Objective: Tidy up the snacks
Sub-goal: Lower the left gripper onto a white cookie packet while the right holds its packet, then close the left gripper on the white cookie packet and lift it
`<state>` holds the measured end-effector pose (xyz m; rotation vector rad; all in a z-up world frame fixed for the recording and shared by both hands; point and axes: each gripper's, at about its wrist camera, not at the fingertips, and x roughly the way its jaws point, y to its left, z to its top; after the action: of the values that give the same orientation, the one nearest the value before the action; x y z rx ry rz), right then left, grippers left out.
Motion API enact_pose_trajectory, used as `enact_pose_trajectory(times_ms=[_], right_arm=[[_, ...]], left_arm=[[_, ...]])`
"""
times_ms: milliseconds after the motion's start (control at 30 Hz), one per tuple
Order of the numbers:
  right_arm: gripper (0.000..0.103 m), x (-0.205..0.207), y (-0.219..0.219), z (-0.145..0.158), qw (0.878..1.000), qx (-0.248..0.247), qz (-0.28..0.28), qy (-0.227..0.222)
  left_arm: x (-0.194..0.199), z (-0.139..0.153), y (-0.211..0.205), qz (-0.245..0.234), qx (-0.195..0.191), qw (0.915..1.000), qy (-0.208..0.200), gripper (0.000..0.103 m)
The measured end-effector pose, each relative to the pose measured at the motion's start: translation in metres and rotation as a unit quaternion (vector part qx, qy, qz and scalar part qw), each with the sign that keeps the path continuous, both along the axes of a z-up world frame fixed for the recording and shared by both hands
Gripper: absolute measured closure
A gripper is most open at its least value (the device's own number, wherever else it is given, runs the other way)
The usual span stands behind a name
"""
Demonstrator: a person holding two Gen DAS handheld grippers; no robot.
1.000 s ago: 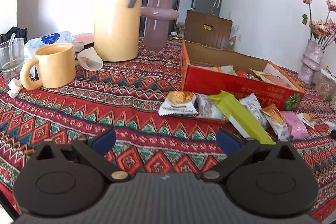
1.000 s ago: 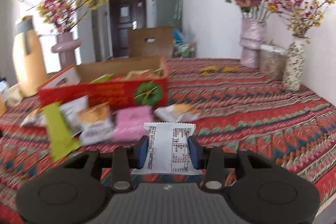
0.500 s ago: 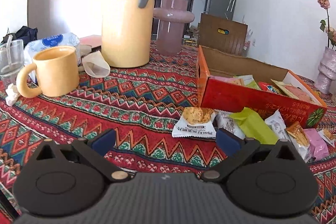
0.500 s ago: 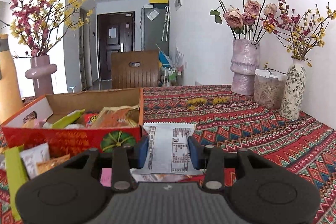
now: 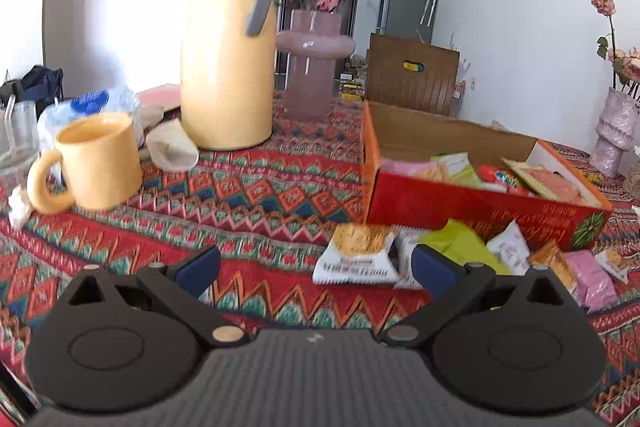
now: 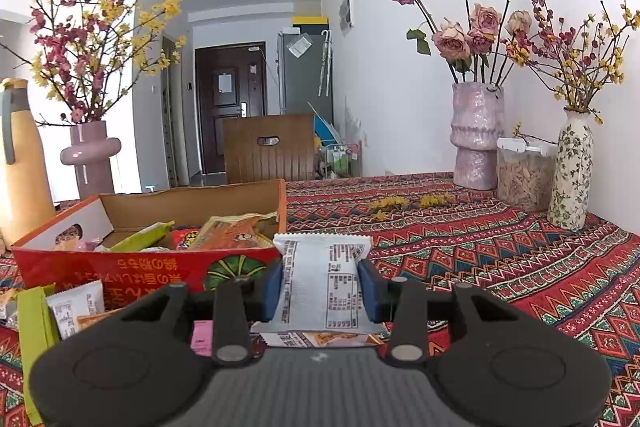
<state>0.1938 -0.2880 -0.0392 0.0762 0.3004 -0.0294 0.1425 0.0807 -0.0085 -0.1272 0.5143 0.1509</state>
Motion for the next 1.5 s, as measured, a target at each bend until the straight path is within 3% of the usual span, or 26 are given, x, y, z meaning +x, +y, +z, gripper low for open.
enact_pose_trajectory(times_ms=[133, 300, 600, 833, 933, 1167, 1300, 1500], right_arm=[[0.063, -0.001, 0.0, 0.0, 1.0, 0.002, 0.003, -0.001], [0.063, -0.002, 0.0, 0.0, 1.0, 0.004, 0.005, -0.003], [0.063, -0.003, -0.002, -0.001, 1.0, 0.008, 0.006, -0.002], [0.063, -0.005, -0.002, 0.0, 1.0, 0.008, 0.011, -0.007], [0.063, -0.005, -0.001, 0.0, 1.0, 0.007, 0.013, -0.007], [0.063, -0.005, 0.0, 0.0, 1.0, 0.008, 0.015, -0.008], [0.063, -0.005, 0.0, 0.0, 1.0, 0.008, 0.016, -0.008], [0.063, -0.005, -0.001, 0.0, 1.0, 0.01, 0.016, -0.008]], left_arm=[[0.025, 0.011, -0.007, -0.002, 0.025, 0.9994, 0.022, 0.0], [0.064, 0.003, -0.014, -0.005, 0.042, 0.9969, 0.066, 0.0], [0.096, -0.037, -0.004, -0.007, 0.009, 0.9946, 0.103, 0.001], [0.101, -0.043, -0.002, -0.023, -0.007, 0.9923, 0.121, 0.004], [0.101, -0.043, -0.004, -0.027, 0.0, 0.9922, 0.122, 0.007], [0.094, -0.041, -0.014, -0.04, 0.024, 0.9933, 0.106, 0.046], [0.091, -0.039, -0.014, -0.036, 0.024, 0.9944, 0.096, 0.051], [0.069, -0.023, -0.015, -0.005, 0.049, 0.9981, 0.038, 0.051]])
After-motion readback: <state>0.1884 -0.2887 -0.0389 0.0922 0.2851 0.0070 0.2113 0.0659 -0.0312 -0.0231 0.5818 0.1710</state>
